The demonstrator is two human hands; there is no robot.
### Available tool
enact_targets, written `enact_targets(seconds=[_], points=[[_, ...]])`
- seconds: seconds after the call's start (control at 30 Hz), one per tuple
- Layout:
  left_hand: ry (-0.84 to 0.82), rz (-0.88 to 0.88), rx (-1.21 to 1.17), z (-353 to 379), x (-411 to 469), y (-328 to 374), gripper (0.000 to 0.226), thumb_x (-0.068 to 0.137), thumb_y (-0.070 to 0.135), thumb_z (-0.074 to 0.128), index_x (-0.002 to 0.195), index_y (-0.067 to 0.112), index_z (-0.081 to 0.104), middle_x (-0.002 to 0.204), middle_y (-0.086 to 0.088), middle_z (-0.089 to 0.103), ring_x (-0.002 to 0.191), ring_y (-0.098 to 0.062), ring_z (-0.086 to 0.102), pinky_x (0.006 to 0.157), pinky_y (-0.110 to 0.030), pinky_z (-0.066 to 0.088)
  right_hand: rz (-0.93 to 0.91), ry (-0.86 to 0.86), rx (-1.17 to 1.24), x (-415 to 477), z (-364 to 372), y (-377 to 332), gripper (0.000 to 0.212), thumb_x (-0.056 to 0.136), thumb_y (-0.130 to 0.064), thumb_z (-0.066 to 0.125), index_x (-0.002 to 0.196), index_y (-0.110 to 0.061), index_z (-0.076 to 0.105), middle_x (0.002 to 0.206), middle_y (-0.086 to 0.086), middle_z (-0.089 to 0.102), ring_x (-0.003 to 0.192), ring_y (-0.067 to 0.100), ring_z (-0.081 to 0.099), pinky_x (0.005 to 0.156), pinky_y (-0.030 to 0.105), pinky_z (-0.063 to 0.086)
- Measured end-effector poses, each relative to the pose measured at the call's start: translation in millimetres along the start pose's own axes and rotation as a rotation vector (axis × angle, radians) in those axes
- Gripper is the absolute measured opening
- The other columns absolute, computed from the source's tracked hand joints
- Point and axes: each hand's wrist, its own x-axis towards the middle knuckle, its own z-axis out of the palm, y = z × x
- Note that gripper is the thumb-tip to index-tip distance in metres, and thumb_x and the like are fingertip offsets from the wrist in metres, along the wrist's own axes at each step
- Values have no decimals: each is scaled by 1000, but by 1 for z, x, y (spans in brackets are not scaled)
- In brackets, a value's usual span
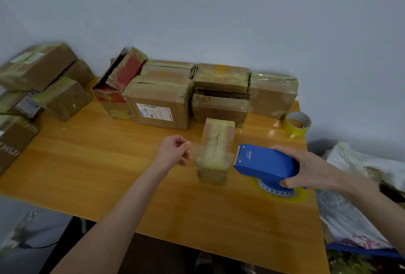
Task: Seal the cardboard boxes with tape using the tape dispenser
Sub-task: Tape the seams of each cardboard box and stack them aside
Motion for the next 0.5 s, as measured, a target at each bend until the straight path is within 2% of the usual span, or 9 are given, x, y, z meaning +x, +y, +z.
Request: enact_targets(seconds=[0.1,0.2,0.4,0.5], points=[[52,-7,59,9,2,-16,12,97,13,55,86,9,58,66,-4,62,58,-10,59,47,-21,50,3,-14,-54,8,10,8,75,64,-37,74,127,-54,38,113,-17,56,93,9,61,76,35,57],[87,7,133,13,5,-26,11,97,15,54,87,12,57,68,-3,63,56,-12,57,47,-20,48,26,-25,-93,15,14,9,79,73,-24,77,132,-50,31,113,-15,54,89,9,60,74,33,56],[96,-14,177,22,14,-42,12,98,14,52,87,14,55,68,-3,61,56,-12,55,44,-18,45,73,-65,-235,27,25,9,83,75,-30,75,142,-43,27,116,-12,54,93,11,58,75,34,55],[63,-21,225,30,18,-49,11,99,15,50,92,10,56,69,-2,59,54,-11,53,45,-17,43,114,-100,-264,32,31,11,86,75,-30,73,145,-41,23,115,-11,52,86,8,57,70,30,54]])
